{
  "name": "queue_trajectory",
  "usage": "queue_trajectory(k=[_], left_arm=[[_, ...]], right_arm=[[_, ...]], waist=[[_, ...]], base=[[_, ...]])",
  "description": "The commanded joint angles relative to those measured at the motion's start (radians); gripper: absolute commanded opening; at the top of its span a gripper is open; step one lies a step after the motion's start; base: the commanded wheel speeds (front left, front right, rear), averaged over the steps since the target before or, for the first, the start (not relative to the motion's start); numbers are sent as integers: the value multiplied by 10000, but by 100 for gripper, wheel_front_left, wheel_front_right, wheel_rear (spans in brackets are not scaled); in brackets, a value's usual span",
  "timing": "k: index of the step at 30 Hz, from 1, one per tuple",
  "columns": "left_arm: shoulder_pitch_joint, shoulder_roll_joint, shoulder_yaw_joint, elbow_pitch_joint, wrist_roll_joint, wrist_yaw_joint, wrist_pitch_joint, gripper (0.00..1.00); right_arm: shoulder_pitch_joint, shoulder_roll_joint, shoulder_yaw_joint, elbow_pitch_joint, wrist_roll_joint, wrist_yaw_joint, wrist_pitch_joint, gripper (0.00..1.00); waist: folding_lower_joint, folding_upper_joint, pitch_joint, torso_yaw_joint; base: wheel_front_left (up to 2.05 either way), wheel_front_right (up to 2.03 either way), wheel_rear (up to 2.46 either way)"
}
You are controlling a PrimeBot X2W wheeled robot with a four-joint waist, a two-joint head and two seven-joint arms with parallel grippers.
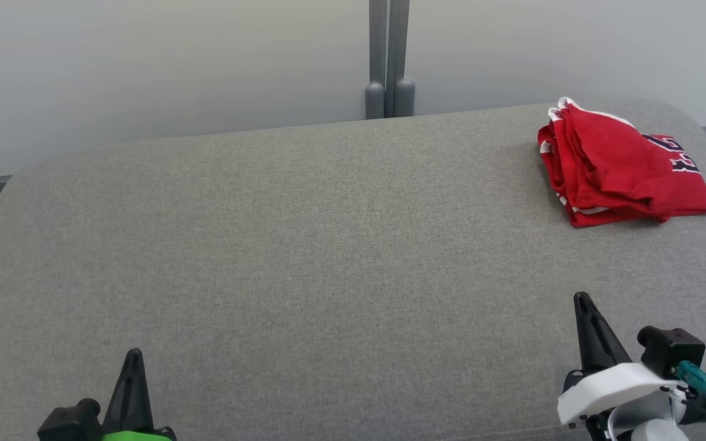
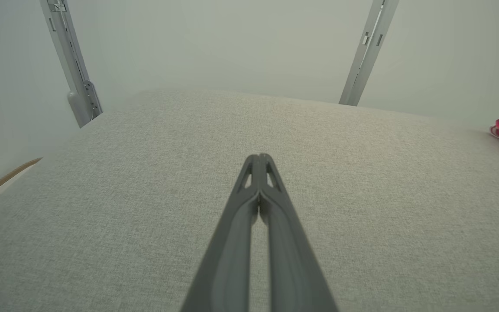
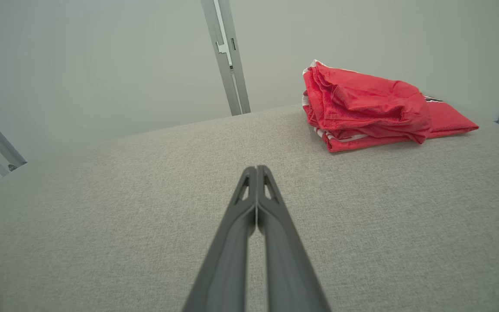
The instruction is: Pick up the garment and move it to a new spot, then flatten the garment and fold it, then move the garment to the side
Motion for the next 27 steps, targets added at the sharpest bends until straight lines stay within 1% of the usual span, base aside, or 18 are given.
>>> queue_trajectory(k=[1,3,27], left_arm=[[-472,33,87,-26,-574,-49,85,0],[-526,33,85,6,-772,-54,117,0],[-1793,51,156,790,-4989,-192,898,0]], right_arm=[[-465,-35,-94,-21,574,0,150,0],[-516,-36,-110,19,766,0,204,0],[-1691,-59,-497,950,4876,-2,1422,0]], waist=[[0,0,9,2],[0,0,14,3],[0,0,127,25]], base=[[0,0,0],[0,0,0],[0,0,0]])
